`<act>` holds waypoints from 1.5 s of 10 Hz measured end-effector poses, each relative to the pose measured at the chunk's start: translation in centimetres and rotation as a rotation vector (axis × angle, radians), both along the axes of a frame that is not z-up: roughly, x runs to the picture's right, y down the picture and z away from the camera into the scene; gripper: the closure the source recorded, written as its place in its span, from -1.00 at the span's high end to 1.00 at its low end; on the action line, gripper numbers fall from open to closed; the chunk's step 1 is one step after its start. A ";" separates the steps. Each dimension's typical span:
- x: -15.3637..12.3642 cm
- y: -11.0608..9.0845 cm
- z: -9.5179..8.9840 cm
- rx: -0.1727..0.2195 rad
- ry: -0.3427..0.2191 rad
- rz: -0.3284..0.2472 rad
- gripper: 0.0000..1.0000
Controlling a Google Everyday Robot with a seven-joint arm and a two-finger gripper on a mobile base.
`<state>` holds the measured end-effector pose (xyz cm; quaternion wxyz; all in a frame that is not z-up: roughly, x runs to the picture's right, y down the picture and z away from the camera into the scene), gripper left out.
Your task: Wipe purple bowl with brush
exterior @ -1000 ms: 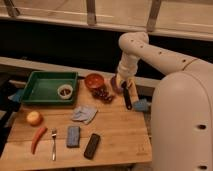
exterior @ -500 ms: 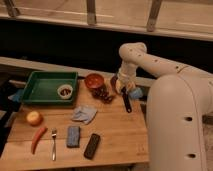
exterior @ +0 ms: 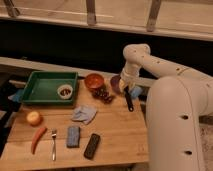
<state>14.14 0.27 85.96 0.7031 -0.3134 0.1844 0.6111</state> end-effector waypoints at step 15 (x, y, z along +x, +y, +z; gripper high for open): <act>0.8 1.5 2.7 -0.013 0.094 0.020 -0.74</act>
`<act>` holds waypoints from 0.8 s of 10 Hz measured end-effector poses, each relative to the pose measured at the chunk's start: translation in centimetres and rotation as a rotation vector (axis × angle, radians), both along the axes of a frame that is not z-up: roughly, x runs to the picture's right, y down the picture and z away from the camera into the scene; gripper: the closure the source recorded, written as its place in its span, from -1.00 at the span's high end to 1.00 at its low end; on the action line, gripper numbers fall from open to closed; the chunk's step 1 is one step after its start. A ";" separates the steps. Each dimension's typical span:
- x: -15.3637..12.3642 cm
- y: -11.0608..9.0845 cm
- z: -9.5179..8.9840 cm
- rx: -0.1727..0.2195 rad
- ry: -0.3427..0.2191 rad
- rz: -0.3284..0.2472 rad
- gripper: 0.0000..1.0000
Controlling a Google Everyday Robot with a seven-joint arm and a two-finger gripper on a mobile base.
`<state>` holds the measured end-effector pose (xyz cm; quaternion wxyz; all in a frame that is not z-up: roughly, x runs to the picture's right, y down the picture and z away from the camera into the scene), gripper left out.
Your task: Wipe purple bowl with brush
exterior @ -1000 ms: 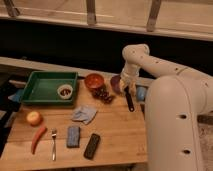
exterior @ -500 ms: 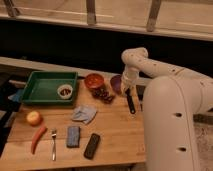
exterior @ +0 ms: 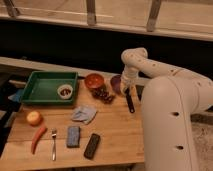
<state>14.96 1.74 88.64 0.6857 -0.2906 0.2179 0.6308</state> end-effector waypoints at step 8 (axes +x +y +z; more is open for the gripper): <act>1.8 1.1 -0.2 -0.030 0.049 -0.004 -0.74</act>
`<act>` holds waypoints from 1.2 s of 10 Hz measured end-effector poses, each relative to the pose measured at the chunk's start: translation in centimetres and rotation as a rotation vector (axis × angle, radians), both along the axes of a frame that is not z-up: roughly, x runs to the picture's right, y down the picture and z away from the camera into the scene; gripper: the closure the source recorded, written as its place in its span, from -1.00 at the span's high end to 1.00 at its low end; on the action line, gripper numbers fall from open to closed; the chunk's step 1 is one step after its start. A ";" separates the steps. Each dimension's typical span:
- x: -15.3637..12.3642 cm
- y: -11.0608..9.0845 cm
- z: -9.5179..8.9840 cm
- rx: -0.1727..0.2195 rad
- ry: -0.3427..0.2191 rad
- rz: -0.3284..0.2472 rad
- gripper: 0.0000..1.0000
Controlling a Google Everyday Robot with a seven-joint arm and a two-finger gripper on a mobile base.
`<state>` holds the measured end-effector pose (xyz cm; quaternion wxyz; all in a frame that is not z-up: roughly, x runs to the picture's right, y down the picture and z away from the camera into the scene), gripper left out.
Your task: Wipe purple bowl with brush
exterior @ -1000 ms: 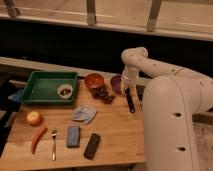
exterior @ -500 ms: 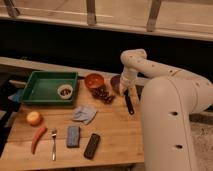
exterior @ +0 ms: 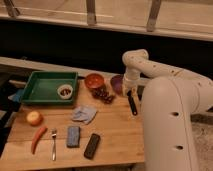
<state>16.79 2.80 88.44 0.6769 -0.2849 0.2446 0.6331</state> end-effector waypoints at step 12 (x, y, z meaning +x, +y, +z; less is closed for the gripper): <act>-0.6 -0.2 1.2 0.006 -0.005 -0.003 -0.74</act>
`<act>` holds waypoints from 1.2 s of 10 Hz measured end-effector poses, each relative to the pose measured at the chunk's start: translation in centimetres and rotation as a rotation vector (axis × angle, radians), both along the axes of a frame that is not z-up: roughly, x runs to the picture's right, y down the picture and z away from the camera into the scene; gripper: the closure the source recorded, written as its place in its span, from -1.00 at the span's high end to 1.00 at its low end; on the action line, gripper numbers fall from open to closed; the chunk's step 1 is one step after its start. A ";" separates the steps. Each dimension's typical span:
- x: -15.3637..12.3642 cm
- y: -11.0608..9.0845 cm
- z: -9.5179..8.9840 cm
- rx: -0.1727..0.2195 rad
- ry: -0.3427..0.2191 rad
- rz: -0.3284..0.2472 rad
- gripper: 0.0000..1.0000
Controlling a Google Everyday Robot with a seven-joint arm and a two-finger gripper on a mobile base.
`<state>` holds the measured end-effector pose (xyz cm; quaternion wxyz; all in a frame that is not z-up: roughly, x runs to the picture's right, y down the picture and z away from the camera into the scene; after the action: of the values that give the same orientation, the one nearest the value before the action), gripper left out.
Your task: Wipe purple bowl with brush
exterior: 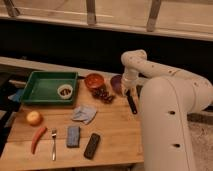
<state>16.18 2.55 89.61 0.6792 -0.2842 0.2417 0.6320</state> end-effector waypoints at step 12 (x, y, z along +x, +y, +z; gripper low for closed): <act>-2.2 -0.9 0.3 0.037 -0.063 0.043 -0.74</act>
<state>14.01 1.61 89.91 0.6778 -0.2968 0.2022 0.6415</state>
